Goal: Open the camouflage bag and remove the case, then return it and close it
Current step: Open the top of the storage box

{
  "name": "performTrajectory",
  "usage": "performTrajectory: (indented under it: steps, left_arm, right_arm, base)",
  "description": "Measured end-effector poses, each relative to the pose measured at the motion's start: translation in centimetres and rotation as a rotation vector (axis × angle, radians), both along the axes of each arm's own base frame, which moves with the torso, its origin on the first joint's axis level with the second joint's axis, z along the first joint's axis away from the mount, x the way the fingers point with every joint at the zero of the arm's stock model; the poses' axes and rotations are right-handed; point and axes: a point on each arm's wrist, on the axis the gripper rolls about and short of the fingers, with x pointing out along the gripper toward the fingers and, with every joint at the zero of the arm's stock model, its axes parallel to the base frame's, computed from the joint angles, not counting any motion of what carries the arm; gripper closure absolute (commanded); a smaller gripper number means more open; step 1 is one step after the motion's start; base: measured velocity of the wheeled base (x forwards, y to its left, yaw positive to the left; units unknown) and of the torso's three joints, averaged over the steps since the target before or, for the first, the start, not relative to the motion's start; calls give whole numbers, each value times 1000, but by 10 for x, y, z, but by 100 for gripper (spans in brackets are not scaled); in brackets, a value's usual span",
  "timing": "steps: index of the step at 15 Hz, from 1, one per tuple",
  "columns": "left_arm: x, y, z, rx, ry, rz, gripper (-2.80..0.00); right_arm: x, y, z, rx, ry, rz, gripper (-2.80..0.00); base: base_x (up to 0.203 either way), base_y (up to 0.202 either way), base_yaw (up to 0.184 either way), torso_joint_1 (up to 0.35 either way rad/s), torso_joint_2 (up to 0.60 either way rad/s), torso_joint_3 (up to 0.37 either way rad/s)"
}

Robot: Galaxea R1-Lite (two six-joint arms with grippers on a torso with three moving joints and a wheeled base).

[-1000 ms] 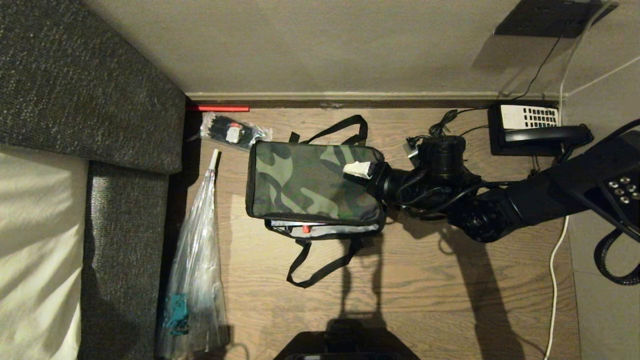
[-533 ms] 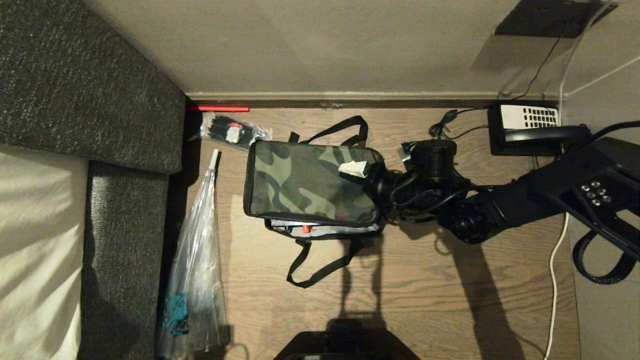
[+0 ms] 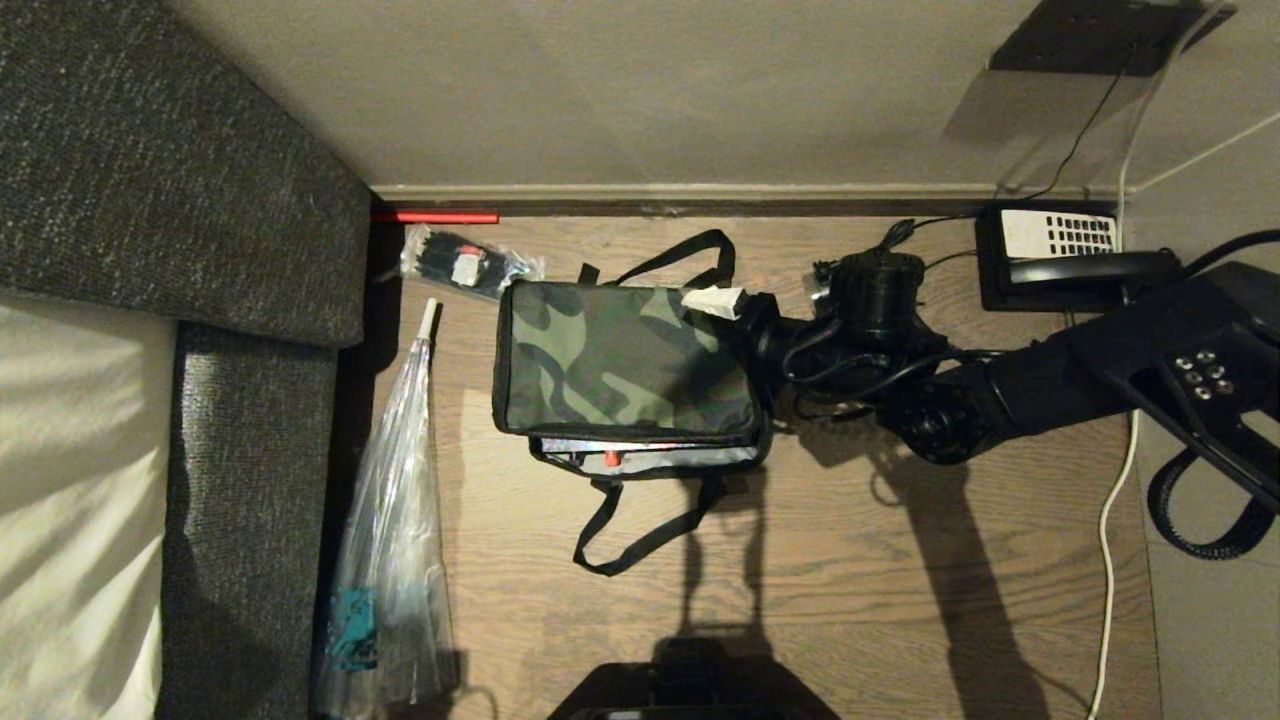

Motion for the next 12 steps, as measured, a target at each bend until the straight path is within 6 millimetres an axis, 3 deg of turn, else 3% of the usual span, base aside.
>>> performTrajectory:
  steps: [7, 12]
  left_arm:
    - [0, 0, 0, 0, 0, 0, 0]
    - [0, 0, 0, 0, 0, 0, 0]
  right_arm:
    - [-10, -5, 38, 73, -49, -1, -280]
    - [-7, -9, 64, 106, -139, -32, -280]
  base:
    - [0, 0, 0, 0, 0, 0]
    - [0, 0, 0, 0, 0, 0]
